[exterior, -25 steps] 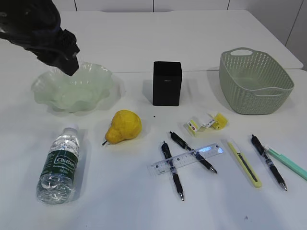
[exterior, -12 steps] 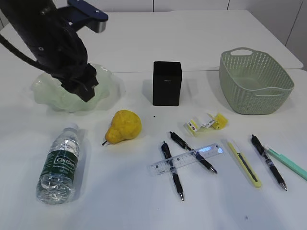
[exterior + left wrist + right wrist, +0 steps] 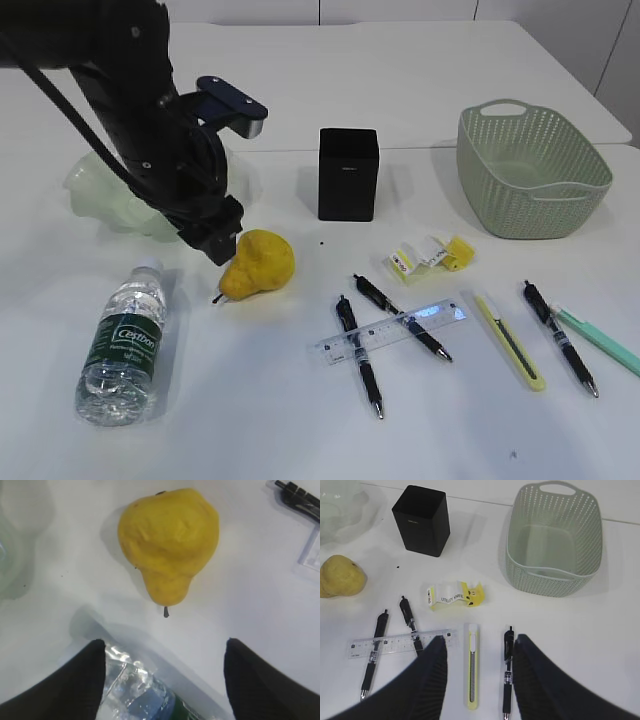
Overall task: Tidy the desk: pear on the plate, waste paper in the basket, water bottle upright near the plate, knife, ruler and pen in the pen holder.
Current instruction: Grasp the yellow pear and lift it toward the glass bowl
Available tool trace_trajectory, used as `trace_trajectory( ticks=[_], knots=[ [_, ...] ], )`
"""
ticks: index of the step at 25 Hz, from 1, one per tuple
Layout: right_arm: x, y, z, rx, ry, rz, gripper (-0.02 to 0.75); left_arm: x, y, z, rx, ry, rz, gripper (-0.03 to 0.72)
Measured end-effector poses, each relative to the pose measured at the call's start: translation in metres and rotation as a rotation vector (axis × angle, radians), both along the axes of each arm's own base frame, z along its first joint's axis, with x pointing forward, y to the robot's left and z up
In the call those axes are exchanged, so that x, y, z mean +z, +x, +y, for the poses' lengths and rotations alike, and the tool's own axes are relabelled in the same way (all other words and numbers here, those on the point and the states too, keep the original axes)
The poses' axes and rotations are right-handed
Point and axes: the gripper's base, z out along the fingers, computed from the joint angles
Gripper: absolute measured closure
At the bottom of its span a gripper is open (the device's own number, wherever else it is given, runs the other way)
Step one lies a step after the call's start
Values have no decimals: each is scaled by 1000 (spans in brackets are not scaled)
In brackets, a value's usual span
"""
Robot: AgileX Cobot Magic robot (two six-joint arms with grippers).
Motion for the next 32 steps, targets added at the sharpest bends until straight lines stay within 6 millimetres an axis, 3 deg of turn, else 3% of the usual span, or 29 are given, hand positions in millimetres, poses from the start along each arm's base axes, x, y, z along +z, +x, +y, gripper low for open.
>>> trace_trajectory(
  ticks=[5,13,20,25,32],
  knots=[
    [0,0,0,0,0,0,415,-25,5,-3,0,19,42,160],
    [0,0,0,0,0,1,416,-27,9,-7,3,-9,20,156],
    [-2,3,1,0,-3,12,415,-50,14,-11,12,-21,38,139],
    [-4,5,1,-1,-3,18,416,-52,16,-14,20,-43,29,134],
    [-4,5,1,-1,-3,18,415,-51,17,-17,40,-89,22,15]
  ],
)
